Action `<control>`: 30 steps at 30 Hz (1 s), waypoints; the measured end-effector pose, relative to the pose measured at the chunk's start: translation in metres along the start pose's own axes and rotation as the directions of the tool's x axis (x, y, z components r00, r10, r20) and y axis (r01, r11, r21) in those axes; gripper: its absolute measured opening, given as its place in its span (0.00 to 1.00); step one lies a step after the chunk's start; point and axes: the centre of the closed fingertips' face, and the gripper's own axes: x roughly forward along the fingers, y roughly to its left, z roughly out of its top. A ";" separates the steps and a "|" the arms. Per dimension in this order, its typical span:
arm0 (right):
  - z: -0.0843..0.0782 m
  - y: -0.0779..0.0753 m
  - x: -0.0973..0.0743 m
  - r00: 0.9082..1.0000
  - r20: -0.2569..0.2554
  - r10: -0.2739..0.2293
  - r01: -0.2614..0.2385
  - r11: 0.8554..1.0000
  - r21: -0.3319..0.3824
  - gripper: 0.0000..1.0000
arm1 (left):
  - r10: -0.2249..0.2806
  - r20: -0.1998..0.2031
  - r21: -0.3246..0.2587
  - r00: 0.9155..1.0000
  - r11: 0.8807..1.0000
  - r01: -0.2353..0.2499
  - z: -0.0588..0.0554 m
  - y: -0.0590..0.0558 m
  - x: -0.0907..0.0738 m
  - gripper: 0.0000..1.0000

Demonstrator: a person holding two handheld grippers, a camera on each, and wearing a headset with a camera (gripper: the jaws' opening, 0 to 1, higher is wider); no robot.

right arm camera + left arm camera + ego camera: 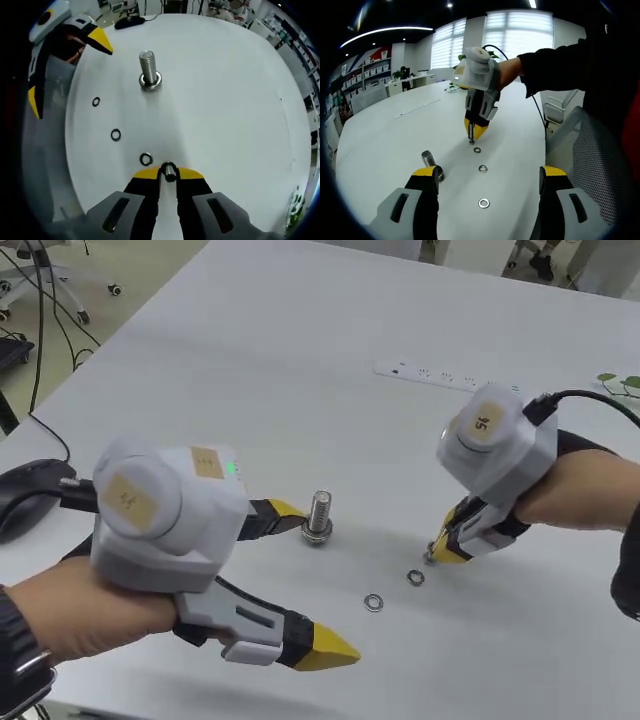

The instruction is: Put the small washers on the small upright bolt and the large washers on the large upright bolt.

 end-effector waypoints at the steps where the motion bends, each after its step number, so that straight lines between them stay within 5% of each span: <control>1: 0.000 -0.001 0.003 1.000 0.002 -0.001 0.001 1.000 0.002 0.13 | 0.000 0.000 0.000 1.000 1.000 0.000 0.000 0.000 0.000 0.83; 30: -0.006 0.002 0.013 1.000 0.000 0.007 -0.007 1.000 0.019 0.17 | 0.006 0.002 -0.003 1.000 1.000 -0.006 -0.001 0.001 0.000 0.82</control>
